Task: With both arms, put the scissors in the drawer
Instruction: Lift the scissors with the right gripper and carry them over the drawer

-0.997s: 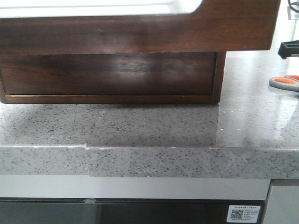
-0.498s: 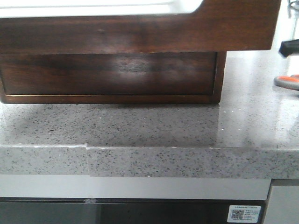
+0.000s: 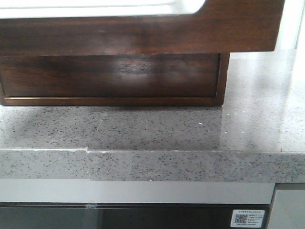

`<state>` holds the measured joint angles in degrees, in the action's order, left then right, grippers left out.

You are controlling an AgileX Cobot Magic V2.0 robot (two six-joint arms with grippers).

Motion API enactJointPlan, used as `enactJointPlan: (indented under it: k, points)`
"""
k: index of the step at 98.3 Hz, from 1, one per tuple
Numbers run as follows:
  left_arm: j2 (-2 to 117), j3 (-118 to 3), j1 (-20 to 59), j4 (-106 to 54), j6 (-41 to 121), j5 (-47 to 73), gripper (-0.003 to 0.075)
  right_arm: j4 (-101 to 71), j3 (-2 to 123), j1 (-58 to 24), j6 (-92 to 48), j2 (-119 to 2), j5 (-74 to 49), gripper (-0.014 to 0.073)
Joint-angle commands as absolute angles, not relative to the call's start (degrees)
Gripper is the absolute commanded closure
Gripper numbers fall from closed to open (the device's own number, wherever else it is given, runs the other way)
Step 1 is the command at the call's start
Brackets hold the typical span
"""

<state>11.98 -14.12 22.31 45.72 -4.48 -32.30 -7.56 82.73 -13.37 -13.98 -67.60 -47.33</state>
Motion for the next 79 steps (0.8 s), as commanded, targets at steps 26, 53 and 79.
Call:
enactJointPlan:
  k: [26, 53, 79]
  points:
    - [12.51, -15.94, 22.27, 43.24, -5.16, -33.35, 0.0363, -9.24, 87.94, -34.21, -26.24, -70.82, -40.35, 0.0673]
    - [12.51, -15.94, 22.27, 43.24, -5.16, -33.21, 0.0363, -9.13, 87.94, -40.93, -30.46, -78.73, -38.82, 0.0673]
    - [12.51, -15.94, 22.27, 43.24, -5.16, -33.21, 0.0363, -9.05, 87.94, -43.36, -32.17, -83.4, -39.18, 0.0673]
